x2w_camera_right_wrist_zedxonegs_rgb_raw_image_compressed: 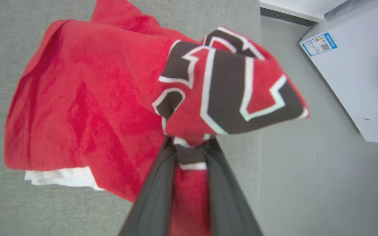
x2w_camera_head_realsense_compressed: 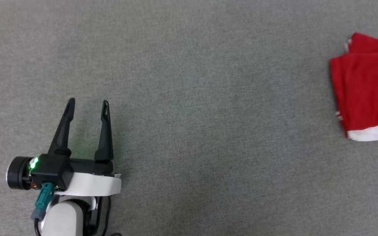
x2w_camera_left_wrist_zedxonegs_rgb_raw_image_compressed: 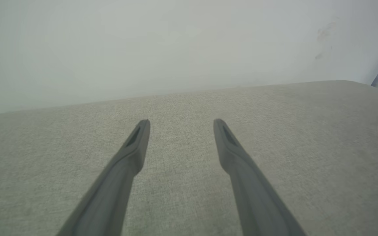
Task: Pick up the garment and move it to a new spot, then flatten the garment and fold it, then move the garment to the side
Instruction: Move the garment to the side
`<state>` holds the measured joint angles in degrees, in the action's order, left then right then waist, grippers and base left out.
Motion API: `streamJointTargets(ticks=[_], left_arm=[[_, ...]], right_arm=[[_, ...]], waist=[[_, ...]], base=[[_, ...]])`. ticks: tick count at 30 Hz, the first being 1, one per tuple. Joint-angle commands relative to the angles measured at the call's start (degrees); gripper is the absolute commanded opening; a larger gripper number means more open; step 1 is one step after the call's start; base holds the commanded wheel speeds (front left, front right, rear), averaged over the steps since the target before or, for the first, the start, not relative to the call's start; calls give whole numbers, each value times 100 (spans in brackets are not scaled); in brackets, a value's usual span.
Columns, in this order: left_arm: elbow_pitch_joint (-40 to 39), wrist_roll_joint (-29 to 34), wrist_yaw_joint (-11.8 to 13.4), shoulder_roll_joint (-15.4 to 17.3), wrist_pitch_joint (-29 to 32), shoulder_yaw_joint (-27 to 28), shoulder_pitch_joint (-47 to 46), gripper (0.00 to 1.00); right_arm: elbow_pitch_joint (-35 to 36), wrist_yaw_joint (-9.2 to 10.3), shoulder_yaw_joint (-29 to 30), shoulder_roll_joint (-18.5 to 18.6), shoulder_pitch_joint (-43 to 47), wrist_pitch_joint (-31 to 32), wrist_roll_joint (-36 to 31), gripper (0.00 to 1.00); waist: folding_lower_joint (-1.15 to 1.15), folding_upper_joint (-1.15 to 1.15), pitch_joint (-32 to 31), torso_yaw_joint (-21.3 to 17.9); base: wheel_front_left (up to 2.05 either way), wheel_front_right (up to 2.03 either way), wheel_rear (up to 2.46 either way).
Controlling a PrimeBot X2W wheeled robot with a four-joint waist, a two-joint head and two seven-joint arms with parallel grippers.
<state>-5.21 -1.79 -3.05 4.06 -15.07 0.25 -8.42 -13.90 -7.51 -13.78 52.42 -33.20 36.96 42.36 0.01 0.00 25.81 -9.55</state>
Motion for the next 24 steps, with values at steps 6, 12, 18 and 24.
streamJointTargets(ticks=[6, 12, 18, 24], left_arm=[[-149, 37, -63, 69, -13, 57, -257, 100], [-165, 71, -86, 122, -13, 109, -321, 100], [-89, 43, -57, 93, -13, 122, -250, 100], [22, -21, -4, 7, -13, 78, -61, 100]], right_arm=[[-698, 4, 562, -5, -396, -190, -547, 0], [-1211, 4, 930, -306, -609, -298, -1025, 0], [-1384, 4, 1178, -687, -647, -548, -1401, 100], [-1153, 4, 1552, -860, -618, -1397, -1974, 100]], waist=[[-1, 0, 602, 69], [-1, 0, 758, 62], [-1, 0, 482, 58], [-1, 0, -28, 125]], base=[[0, 0, 0], [0, 0, 0], [0, 0, 0], [0, 0, 0]])
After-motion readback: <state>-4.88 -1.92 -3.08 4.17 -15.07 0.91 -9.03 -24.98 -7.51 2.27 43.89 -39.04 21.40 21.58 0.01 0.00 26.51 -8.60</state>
